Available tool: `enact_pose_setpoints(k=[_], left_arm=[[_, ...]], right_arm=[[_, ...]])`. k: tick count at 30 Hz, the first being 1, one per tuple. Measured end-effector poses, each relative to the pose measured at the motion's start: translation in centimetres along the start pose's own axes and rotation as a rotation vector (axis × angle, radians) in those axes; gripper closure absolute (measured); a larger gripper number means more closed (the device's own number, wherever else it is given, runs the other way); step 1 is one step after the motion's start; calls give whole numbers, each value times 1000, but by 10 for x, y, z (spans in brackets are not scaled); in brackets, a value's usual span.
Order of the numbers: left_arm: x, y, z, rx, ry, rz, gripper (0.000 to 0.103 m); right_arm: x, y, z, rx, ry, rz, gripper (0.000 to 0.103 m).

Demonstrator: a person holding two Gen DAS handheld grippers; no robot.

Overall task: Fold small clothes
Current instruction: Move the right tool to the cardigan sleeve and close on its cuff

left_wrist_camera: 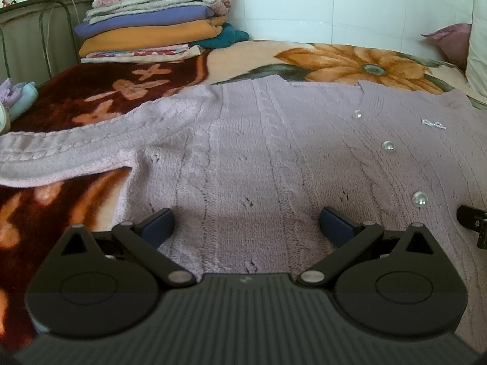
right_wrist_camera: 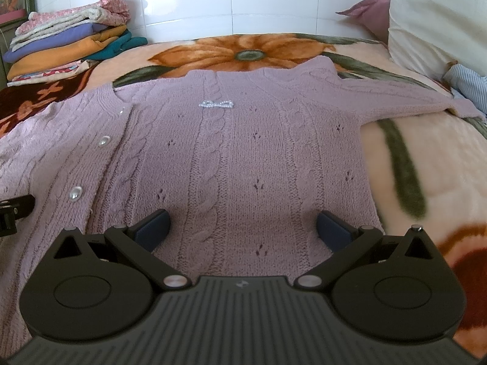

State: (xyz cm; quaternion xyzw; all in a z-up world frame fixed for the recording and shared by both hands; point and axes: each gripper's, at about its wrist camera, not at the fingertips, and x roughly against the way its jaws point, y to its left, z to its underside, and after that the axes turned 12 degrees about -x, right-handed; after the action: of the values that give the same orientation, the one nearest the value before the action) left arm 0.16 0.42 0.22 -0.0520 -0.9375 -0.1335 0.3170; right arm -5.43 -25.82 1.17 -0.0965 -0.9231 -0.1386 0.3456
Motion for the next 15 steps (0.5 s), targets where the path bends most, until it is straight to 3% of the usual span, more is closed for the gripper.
enact_pose_setpoints(k=[10, 15], left_arm=[[3, 1, -9, -5, 53, 15, 0], [10, 5, -21, 15, 71, 39, 0]], right_arm=[[-1, -1, -3, -12, 15, -9, 0], [7, -18, -16, -79, 35, -95, 0]])
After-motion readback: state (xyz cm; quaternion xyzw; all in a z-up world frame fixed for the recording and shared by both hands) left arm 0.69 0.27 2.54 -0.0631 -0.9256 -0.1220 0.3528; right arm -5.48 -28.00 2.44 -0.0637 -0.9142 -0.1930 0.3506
